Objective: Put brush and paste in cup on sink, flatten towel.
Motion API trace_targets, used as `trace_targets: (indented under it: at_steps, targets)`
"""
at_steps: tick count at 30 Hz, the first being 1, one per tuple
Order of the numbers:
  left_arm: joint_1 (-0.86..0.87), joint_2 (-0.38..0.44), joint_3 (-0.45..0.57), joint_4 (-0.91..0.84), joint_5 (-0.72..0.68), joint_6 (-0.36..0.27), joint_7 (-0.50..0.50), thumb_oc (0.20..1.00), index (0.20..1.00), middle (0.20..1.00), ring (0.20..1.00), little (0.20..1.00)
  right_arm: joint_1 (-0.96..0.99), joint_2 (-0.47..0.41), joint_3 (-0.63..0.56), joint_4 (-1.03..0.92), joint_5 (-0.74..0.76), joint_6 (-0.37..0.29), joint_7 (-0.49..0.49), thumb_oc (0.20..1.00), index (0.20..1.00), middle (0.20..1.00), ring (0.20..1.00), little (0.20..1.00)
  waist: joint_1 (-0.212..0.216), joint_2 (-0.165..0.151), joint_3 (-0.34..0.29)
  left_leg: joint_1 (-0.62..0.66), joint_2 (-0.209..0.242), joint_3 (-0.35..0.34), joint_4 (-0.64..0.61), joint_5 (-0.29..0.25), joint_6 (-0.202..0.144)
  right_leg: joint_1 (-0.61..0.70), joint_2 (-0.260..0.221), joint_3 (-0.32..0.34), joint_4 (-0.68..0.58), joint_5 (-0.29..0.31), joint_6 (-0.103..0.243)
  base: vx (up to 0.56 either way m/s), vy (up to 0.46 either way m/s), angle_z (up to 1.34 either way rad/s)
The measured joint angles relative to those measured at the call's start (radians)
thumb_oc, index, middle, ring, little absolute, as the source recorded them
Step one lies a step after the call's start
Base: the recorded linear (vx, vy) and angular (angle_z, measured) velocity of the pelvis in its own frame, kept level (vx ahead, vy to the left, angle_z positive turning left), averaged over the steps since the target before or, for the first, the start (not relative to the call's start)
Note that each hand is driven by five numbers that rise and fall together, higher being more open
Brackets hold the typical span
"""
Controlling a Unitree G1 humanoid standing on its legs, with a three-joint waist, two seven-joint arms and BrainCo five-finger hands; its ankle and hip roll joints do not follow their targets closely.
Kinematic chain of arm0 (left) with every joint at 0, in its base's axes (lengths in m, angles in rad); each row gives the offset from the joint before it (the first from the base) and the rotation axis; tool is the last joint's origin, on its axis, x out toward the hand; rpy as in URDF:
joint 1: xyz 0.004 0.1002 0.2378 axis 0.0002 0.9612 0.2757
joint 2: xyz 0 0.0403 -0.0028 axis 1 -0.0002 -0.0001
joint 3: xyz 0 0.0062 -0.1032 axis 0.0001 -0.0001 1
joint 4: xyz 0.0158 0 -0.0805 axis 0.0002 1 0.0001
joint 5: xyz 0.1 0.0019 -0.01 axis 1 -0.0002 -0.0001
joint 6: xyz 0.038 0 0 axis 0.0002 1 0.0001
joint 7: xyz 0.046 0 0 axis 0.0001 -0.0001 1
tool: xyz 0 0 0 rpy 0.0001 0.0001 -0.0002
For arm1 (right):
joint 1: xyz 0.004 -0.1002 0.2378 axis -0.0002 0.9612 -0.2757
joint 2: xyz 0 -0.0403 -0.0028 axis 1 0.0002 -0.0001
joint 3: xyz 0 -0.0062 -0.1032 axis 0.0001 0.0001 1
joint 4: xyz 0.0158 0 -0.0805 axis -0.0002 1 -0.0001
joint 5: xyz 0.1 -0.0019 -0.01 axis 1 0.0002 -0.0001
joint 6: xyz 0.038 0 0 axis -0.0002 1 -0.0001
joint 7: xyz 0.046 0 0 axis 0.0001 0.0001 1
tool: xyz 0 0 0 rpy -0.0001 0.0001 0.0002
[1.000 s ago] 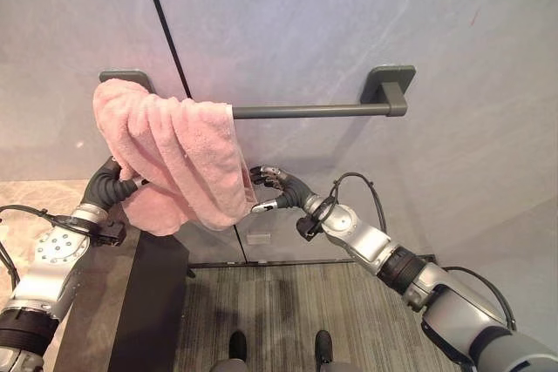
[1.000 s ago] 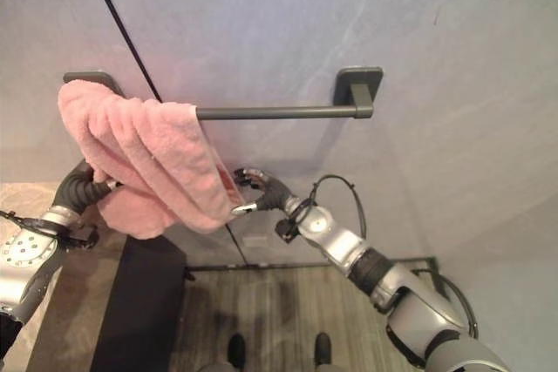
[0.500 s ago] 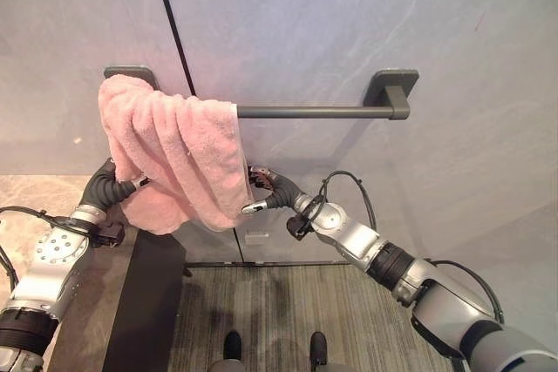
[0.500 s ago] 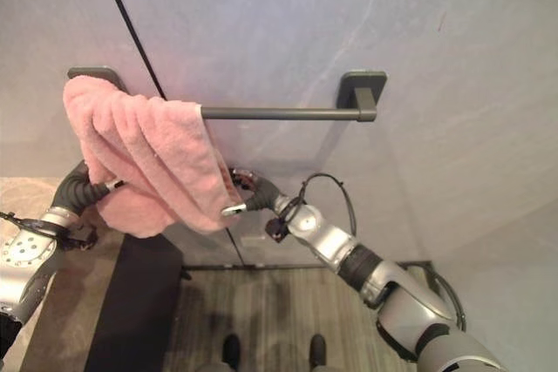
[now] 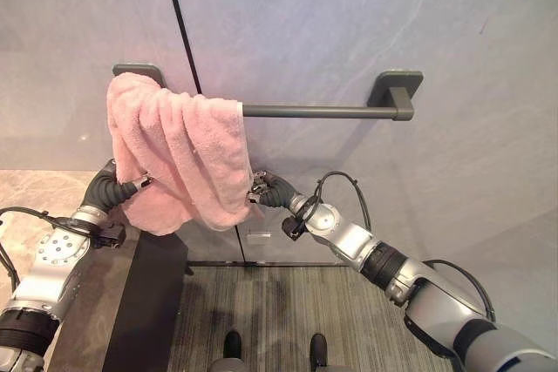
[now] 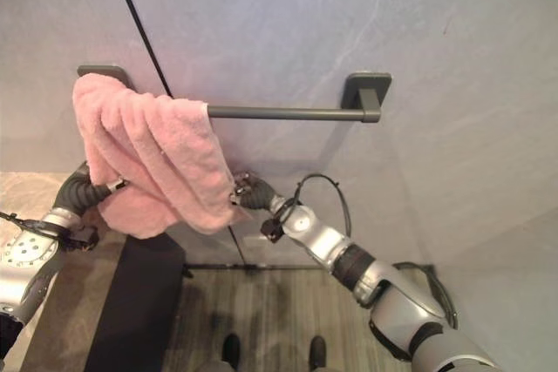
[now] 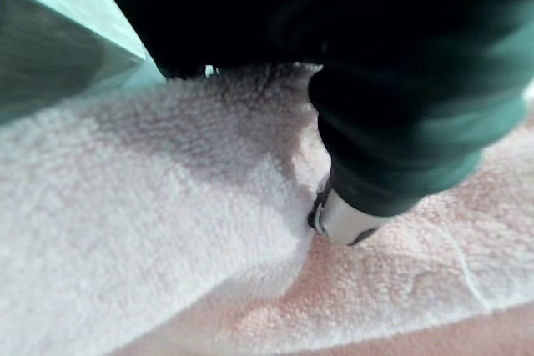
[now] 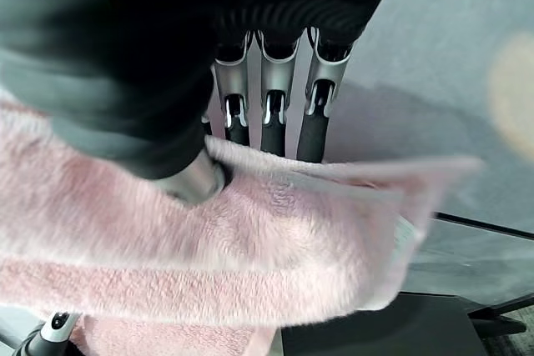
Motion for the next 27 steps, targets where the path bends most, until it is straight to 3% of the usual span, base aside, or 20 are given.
trace_targets:
  at_steps: [15, 20, 23, 27]
  targets:
    - [-0.014, -0.034, -0.027, 0.013, 0.0, 0.016, 0.0, 0.2, 0.2, 0.2, 0.2, 0.2, -0.003, -0.004, -0.001, 0.012, -0.007, 0.001, -0.002, 0.2, 0.2, 0.2, 0.2, 0.2, 0.0, 0.006, -0.001, 0.013, 0.0, -0.001, 0.0, 0.001, -0.001, 0.013, 0.0, -0.001, 0.0, 0.0, -0.001, 0.0, 0.0, 0.0]
    - [0.015, -0.034, -0.012, -0.04, 0.0, 0.017, -0.002, 0.2, 0.2, 0.2, 0.2, 0.2, 0.045, -0.116, -0.082, -0.209, 0.003, -0.007, 0.0, 0.2, 0.2, 0.2, 0.2, 0.2, -0.005, 0.02, -0.003, 0.013, -0.001, 0.0, 0.0, 0.001, 0.0, 0.013, -0.001, 0.0, 0.0, 0.0, -0.001, 0.0, 0.0, 0.0]
    - [0.087, -0.069, 0.025, -0.132, -0.016, 0.01, -0.013, 0.2, 0.2, 0.2, 0.2, 0.2, 0.121, -0.185, -0.16, -0.361, 0.014, -0.055, 0.02, 0.2, 0.2, 0.2, 0.2, 0.2, -0.013, 0.032, -0.005, 0.013, -0.001, 0.001, 0.0, 0.001, 0.0, 0.013, -0.001, 0.0, 0.0, 0.0, -0.001, 0.0, 0.0, 0.0]
    - [0.137, -0.09, 0.01, -0.133, -0.017, 0.013, -0.025, 0.2, 0.2, 0.2, 0.2, 0.2, 0.22, -0.207, -0.184, -0.359, 0.023, -0.081, 0.044, 0.2, 0.2, 0.2, 0.2, 0.2, -0.031, 0.046, -0.008, 0.015, 0.001, 0.002, 0.0, 0.001, 0.0, 0.014, 0.0, 0.001, 0.0, 0.0, -0.002, 0.0, -0.002, -0.01]
